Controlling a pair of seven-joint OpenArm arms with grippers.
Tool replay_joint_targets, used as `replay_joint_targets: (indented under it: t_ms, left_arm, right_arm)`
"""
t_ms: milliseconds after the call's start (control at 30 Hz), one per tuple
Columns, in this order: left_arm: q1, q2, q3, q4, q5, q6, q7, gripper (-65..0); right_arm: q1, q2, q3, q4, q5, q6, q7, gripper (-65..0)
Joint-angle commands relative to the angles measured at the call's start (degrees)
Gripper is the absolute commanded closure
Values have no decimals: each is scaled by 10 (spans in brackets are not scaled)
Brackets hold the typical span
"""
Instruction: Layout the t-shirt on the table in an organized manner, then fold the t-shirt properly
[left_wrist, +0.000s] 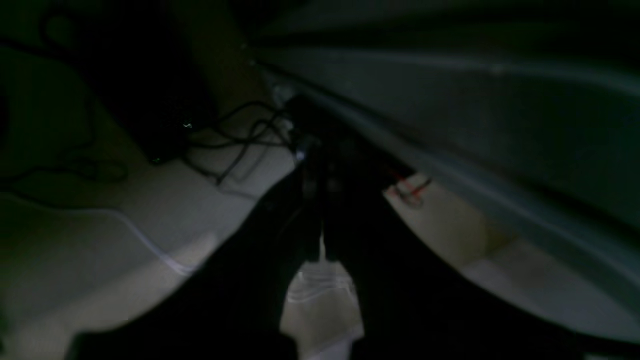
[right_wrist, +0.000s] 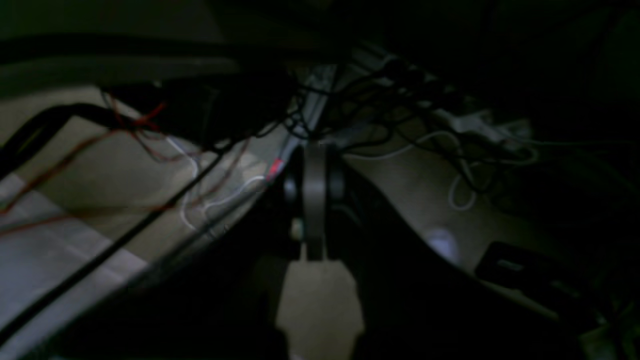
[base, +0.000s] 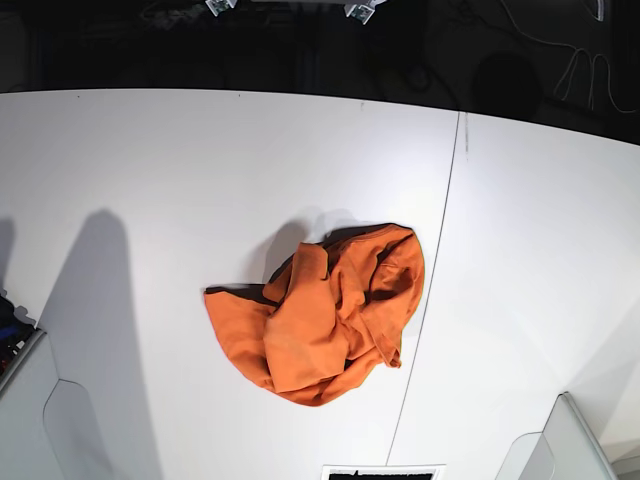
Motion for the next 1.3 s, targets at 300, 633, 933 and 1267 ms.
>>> replay_joint_targets:
  t_ms: [300,633,933,1267]
  left_arm:
    - [104,-83,-24,241,-20,-3,-3,0]
    - [153,-160,-197,425,-104,-4,4,0]
    - [140,-268,-270,525,-157,-4,4,0]
    - [23,-329,-269,564,-239,-4,54,0]
  right_arm:
    - [-117,78,0,247,58,16,6,0]
    - [-128,136,7,455,59,15,-19,0]
    - [-40,122,30,511,109,14,-25,0]
    - [89,2,80,511,141,14,-99,0]
